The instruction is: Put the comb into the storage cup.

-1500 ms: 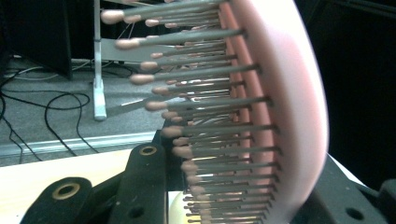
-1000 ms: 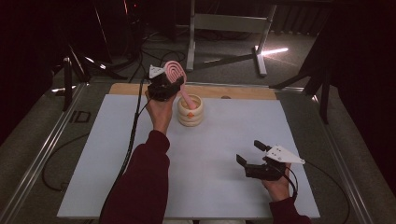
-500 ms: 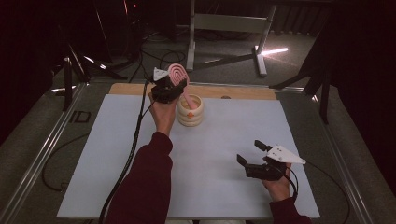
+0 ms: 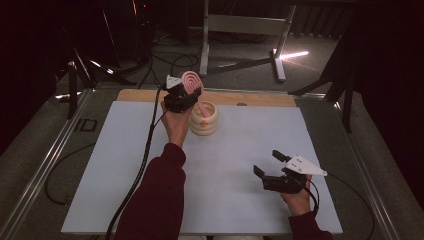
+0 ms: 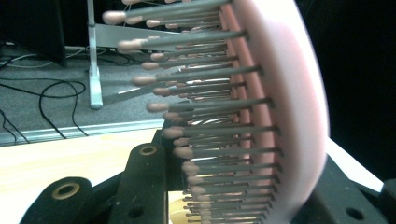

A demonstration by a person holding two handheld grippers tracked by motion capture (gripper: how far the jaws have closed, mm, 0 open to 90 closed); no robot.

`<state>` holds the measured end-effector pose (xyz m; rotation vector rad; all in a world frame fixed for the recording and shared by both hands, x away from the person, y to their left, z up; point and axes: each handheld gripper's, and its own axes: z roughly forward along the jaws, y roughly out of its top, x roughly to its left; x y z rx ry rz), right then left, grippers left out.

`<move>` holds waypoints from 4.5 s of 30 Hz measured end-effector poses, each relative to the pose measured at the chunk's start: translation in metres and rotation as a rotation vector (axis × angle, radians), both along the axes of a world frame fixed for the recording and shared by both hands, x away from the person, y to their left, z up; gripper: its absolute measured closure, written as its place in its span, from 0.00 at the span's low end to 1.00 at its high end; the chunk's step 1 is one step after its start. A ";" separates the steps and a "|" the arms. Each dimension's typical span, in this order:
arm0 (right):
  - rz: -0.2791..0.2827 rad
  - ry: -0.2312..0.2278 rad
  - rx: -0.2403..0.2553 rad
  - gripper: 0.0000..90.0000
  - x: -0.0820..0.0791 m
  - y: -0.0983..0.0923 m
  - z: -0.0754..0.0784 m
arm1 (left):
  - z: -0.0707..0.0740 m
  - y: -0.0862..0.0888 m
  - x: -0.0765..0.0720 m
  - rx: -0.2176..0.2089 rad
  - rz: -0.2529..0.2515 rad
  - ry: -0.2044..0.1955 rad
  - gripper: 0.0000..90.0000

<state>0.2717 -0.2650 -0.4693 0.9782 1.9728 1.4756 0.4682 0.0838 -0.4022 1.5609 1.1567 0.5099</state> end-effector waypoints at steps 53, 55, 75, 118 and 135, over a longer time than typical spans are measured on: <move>-0.003 0.000 0.000 0.11 0.000 0.000 0.000 | -0.015 -0.007 0.002 0.009 -0.008 0.045 0.71; -0.004 0.000 0.003 0.11 0.000 0.000 0.000 | -0.016 -0.006 0.003 0.013 -0.003 0.046 0.71; -0.006 -0.001 0.002 0.11 0.000 -0.002 0.000 | -0.026 -0.010 0.006 0.016 0.001 0.072 0.71; -0.009 -0.002 0.004 0.11 0.000 -0.002 0.000 | -0.036 -0.005 0.011 -0.017 -0.028 0.119 0.70; -0.010 -0.005 0.004 0.11 0.000 -0.001 0.001 | -0.036 -0.002 0.012 -0.023 -0.022 0.131 0.70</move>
